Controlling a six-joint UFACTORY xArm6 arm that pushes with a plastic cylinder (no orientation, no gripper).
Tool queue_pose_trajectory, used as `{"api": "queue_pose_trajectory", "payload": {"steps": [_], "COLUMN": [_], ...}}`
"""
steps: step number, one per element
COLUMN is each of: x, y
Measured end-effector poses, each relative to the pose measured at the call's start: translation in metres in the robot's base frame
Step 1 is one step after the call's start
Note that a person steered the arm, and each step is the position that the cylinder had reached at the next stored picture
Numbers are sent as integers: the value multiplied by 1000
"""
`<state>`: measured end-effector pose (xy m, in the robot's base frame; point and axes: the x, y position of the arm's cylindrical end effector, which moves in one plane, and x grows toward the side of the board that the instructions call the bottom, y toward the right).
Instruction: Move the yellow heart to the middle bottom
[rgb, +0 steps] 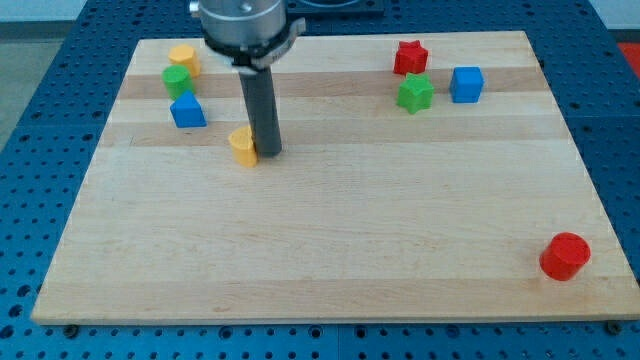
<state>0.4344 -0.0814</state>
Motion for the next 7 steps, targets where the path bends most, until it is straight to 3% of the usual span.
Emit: {"api": "queue_pose_trajectory", "payload": {"steps": [1, 3, 4, 5, 7], "x": [12, -124, -152, -140, -102], "y": [0, 7, -31, -59, -45]}}
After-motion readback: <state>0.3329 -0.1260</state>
